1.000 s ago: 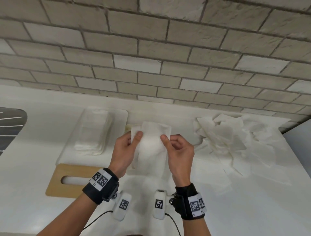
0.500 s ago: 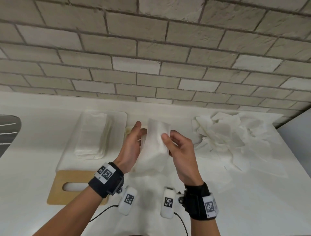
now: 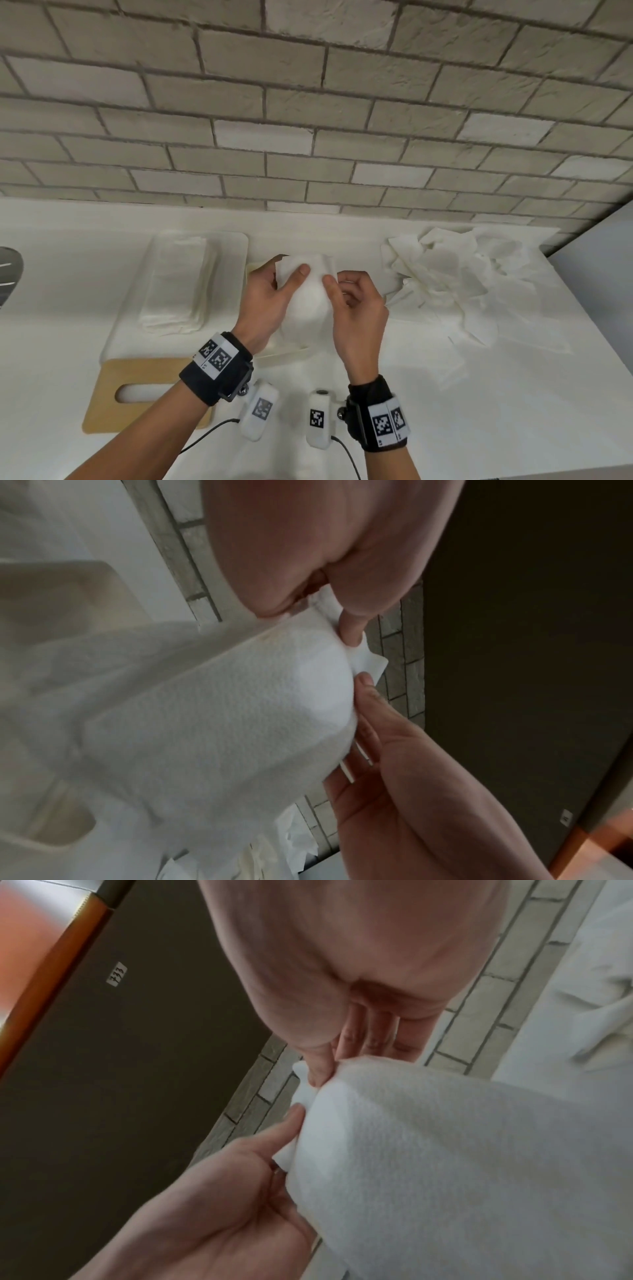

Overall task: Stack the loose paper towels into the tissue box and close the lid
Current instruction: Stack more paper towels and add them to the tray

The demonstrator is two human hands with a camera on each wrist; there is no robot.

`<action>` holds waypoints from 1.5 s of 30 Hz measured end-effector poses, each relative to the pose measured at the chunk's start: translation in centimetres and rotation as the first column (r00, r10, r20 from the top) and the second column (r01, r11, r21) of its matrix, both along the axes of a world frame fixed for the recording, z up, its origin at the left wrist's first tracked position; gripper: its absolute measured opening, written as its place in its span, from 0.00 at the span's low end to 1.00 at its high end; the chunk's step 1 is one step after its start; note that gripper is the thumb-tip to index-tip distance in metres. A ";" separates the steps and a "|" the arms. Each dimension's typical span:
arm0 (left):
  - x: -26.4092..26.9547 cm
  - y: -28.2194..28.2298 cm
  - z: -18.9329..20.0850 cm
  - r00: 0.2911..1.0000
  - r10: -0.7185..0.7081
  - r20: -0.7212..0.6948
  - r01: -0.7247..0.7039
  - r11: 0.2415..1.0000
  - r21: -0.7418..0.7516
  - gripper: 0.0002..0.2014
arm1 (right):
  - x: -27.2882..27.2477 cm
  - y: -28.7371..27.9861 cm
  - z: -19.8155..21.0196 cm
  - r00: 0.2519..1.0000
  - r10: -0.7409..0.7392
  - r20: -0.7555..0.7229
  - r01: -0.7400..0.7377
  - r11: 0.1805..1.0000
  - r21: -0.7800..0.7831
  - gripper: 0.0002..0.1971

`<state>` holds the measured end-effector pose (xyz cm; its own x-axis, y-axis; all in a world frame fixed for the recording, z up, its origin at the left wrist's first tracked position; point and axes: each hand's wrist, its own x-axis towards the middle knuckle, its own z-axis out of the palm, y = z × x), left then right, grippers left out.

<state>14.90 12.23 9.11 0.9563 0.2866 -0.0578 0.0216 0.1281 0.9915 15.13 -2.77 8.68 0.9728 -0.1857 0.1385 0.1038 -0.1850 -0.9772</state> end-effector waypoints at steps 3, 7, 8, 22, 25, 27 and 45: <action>0.5 0.3 -0.2 0.998 -0.023 0.059 0.017 0.995 0.098 0.10 | 0.0 0.6 -0.9 0.998 0.037 0.044 -0.039 0.997 0.060 0.22; 2.0 2.0 -0.5 0.993 0.000 0.121 -0.010 0.997 0.082 0.19 | -0.2 0.8 -3.2 0.965 0.263 -0.007 -0.254 0.938 0.236 0.25; 2.6 2.7 -0.8 0.993 0.026 0.119 -0.034 0.997 0.065 0.19 | -0.3 0.8 -3.8 0.967 0.253 -0.018 -0.245 0.949 0.197 0.23; 5.0 8.5 -7.9 0.991 -0.114 -0.071 0.130 0.674 0.728 0.11 | 1.1 5.4 -9.9 0.915 0.244 -0.322 -0.403 0.598 -0.693 0.19; 4.4 7.6 -8.7 0.891 -0.288 -0.351 0.442 0.368 0.818 0.19 | 1.1 5.5 -9.5 0.907 0.243 -0.343 -0.419 0.453 -0.787 0.24; 4.0 6.9 -9.4 0.806 -0.275 -0.525 0.565 0.090 0.820 0.37 | 0.9 5.2 -9.1 0.898 0.255 -0.358 -0.436 0.417 -0.798 0.25; -2.6 -7.0 -7.4 0.970 -0.241 0.021 0.110 0.518 0.848 0.13 | 8.5 -22.9 -14.7 0.826 0.144 -0.545 -0.563 0.215 -0.798 0.25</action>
<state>12.32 5.28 1.74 0.9719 -0.0344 0.2327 -0.1784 -0.7525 0.6340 23.64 -25.67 -6.02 0.9086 0.2341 -0.3459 0.1879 -0.9687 -0.1621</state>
